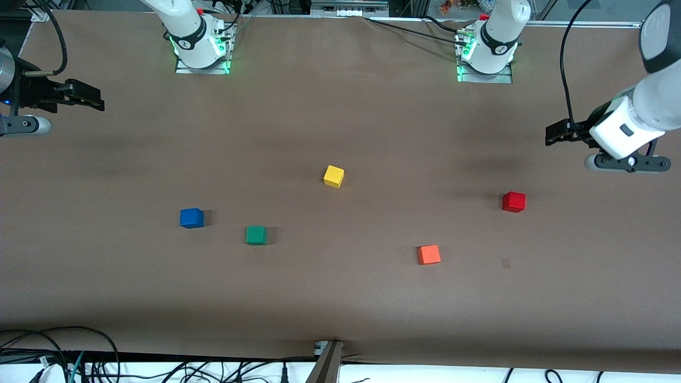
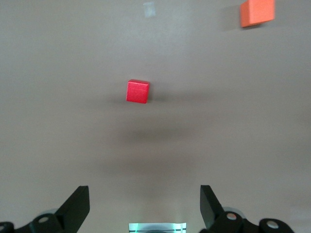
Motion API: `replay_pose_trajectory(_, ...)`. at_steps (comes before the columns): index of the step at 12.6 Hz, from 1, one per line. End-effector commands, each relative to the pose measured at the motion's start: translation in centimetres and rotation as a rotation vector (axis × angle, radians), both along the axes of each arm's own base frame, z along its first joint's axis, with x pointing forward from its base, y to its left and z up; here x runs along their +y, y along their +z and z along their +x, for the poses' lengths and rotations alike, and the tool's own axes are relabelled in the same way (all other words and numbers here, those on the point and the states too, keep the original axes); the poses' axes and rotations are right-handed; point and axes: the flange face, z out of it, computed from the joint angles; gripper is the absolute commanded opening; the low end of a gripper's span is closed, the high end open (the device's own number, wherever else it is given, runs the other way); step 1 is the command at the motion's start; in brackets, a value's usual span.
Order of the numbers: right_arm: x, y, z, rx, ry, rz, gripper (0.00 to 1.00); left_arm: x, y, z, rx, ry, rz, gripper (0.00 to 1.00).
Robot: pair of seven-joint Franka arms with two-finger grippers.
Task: Pass red block to right arm, stack on blue
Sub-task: 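Reach the left gripper down to the red cube and grasp it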
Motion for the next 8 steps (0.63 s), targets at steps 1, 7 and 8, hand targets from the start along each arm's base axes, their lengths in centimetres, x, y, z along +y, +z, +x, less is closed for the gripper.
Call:
replay_pose_trajectory(1, -0.2, 0.4, 0.1, -0.01, 0.008, 0.005, 1.0, 2.8, -4.8, 3.3, -0.012, -0.01, 0.002, 1.0)
replay_pose_trajectory(7, -0.2, 0.4, 0.1, -0.01, 0.008, 0.007, 1.0, 3.1, -17.4, 3.6, -0.092, -0.082, 0.008, 1.0)
replay_pose_trajectory(8, -0.2, 0.4, 0.2, -0.008, 0.008, 0.007, 1.0, 3.4, -19.4, 3.6, -0.109, -0.08, 0.005, 1.0)
